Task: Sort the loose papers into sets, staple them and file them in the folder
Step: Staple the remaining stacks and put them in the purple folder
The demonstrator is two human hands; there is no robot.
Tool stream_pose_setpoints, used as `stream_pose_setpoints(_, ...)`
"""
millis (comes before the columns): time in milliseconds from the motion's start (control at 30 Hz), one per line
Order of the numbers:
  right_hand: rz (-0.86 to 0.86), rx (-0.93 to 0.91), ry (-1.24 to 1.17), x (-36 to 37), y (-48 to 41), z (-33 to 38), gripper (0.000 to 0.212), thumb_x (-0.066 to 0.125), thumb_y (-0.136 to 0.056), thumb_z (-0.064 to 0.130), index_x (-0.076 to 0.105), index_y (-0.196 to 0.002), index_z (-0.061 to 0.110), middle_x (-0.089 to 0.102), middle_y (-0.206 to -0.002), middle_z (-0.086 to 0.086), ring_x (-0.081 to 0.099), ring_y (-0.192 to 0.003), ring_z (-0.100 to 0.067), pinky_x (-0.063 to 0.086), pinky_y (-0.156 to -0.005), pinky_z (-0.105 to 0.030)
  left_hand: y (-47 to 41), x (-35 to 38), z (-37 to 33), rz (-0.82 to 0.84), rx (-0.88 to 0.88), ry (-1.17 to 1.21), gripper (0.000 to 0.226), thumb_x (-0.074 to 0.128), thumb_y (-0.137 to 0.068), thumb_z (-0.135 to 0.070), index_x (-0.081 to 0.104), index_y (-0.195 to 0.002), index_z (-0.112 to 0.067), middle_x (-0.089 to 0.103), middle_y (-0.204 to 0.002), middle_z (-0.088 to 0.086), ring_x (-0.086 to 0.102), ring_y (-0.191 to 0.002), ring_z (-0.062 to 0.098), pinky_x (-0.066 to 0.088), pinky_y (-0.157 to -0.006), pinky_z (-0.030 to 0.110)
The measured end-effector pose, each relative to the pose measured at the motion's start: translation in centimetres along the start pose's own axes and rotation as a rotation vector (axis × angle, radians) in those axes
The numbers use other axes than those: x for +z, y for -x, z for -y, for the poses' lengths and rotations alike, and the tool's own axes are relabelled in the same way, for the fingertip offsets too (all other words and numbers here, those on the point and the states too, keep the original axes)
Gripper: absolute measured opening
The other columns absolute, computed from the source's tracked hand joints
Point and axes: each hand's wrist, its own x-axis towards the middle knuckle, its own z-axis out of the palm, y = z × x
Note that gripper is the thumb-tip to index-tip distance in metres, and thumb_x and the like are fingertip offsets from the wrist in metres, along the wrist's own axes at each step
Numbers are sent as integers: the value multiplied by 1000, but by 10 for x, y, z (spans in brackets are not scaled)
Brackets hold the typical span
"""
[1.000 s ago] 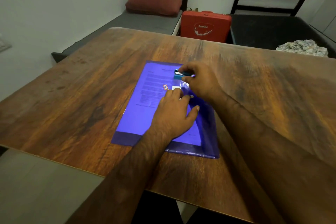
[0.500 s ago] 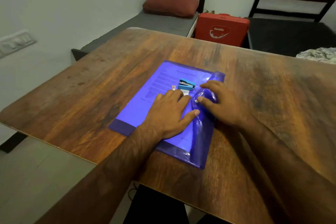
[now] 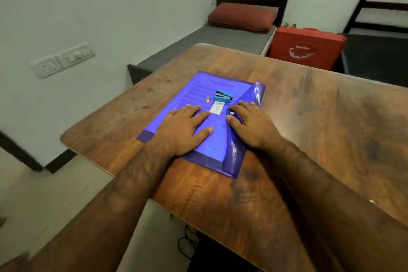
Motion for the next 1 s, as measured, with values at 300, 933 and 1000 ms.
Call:
stream_pose_setpoints(300, -39, -17, 15, 28, -49, 51, 58, 36, -102, 57, 52, -149, 27, 45, -159, -2, 38, -148, -32, 25, -125, -45, -16, -6, 79, -47, -23, 29, 84, 18, -85, -81, 41, -154, -39, 36, -163, -5, 31, -151, 19, 27, -121, 48)
stream_pose_setpoints(933, -6, 150, -110, -12, -7, -2, 69, 34, -99, 62, 42, -157, 25, 39, -164, -5, 30, -153, -24, 26, -125, -46, -37, -15, 6, 34, -100, 20, 66, 32, -102, -64, 33, -158, -29, 21, -169, 2, 16, -156, 19, 4, -125, 52)
stream_pose_setpoints(1000, 29, 122, -21, -16, 8, -5, 68, 34, -96, 63, 47, -153, 28, 45, -160, -1, 37, -149, -24, 30, -123, -46, -26, -10, -10, 63, -172, -5, 71, 31, -100, -69, 34, -158, -29, 20, -169, 5, 17, -155, 21, 8, -123, 55)
